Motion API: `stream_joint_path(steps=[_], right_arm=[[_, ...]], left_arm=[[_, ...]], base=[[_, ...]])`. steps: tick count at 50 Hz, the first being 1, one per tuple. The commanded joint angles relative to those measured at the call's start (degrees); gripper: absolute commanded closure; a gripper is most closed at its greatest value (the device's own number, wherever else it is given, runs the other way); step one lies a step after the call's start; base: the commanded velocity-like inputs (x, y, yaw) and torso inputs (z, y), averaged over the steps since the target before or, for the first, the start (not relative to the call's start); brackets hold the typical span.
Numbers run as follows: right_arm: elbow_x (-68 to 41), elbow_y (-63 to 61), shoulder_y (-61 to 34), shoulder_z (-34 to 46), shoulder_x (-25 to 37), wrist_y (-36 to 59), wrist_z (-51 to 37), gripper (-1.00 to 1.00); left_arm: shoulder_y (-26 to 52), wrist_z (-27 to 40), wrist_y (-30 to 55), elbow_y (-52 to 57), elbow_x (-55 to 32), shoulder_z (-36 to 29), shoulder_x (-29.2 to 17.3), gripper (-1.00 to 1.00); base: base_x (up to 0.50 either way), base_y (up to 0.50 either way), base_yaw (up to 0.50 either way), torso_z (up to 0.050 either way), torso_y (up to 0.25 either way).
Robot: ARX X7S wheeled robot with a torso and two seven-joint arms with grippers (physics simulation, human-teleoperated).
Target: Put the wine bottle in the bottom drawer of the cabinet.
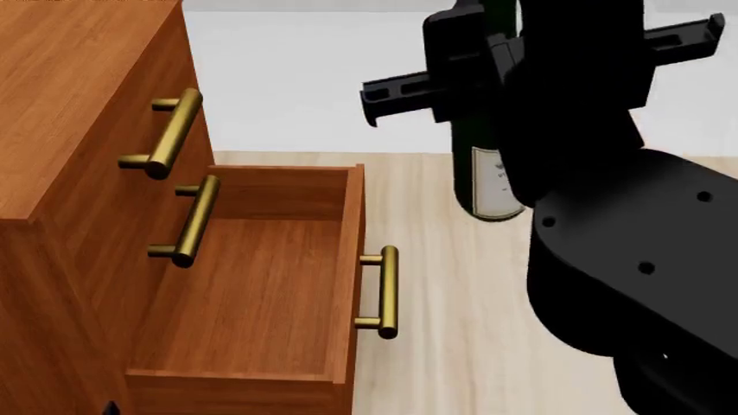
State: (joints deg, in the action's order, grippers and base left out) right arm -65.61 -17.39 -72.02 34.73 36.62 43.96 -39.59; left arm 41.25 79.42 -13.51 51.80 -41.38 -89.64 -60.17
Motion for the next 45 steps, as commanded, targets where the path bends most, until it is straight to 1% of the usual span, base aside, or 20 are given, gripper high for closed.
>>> stream_joint_path(steps=[1, 21, 29, 39, 45], right_arm=[[0.2, 3.0, -4.1, 0.7, -4.6, 1.8, 2.0, 1.00], [4.1, 11.3, -9.3, 4.9, -12.3, 0.8, 7.2, 1.00], [4.1, 13.1, -10.5, 5.4, -14.0, 0.7, 8.3, 1.00], [5.0, 20.5, -10.8, 5.8, -17.6, -1.9, 12.3, 1.00], [4.0, 23.0, -11.1, 6.0, -19.3, -1.0, 12.4, 1.00]], left_arm=[[-0.7, -0.3, -0.9, -0.6, 0.0, 0.3, 0.0, -1.00], [-1.5, -0.8, -1.4, -1.2, 0.4, 0.6, 0.0, -1.00], [-1.6, -0.8, -1.1, -1.0, 0.3, 0.8, 0.0, -1.00], [-1.6, -0.9, -1.3, -0.9, 0.0, 1.2, -0.2, -1.00], [-2.0, -1.1, -1.9, -1.1, 0.2, 1.3, -0.4, -1.00]], base=[[0.00, 0.00, 0.00, 0.000, 0.000], [0.00, 0.00, 0.00, 0.000, 0.001], [0.00, 0.00, 0.00, 0.000, 0.000], [0.00, 0.00, 0.00, 0.001, 0.001], [0.00, 0.00, 0.00, 0.000, 0.000]])
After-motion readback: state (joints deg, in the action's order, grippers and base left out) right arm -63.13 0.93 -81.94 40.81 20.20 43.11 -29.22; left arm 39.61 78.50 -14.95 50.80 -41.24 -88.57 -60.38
